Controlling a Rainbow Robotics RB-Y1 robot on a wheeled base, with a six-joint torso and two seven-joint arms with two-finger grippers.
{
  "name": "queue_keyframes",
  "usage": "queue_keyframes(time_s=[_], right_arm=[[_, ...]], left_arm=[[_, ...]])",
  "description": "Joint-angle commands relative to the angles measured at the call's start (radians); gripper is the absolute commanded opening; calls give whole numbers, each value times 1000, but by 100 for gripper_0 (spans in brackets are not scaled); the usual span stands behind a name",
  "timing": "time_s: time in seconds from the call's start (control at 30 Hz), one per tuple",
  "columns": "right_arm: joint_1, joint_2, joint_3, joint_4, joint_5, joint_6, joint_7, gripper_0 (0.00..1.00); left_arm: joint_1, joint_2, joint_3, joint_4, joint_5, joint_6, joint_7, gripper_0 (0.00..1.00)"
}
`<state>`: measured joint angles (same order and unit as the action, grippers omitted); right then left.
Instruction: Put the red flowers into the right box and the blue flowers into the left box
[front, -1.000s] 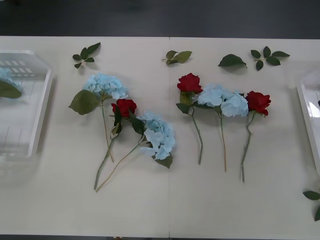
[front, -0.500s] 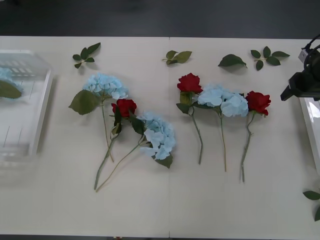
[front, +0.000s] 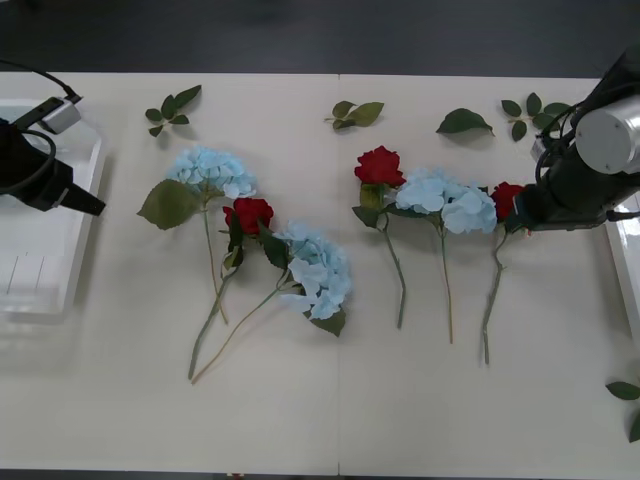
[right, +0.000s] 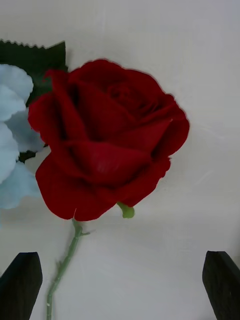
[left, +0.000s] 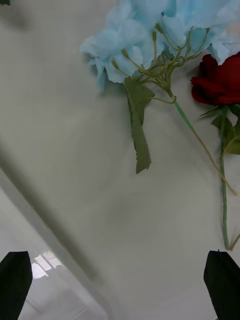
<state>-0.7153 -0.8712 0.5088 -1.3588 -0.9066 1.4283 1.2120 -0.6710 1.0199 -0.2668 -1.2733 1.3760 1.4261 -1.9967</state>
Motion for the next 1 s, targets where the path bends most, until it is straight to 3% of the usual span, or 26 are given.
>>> queue_keyframes(time_s=[0.03, 0.53, 1.0], right_arm=[[48, -20, -16, -69, 18, -22, -57, 93], [115, 60, -18, -60, 123, -166, -161, 94], [115, 109, -18, 0, 146, -213, -164, 94]], left_arm=[[-38, -40, -15, -77, -21, -3, 187, 100], [-36, -144, -157, -210, -206, -33, 656, 100], [-38, -147, -364, -248, -321, -269, 921, 100]])
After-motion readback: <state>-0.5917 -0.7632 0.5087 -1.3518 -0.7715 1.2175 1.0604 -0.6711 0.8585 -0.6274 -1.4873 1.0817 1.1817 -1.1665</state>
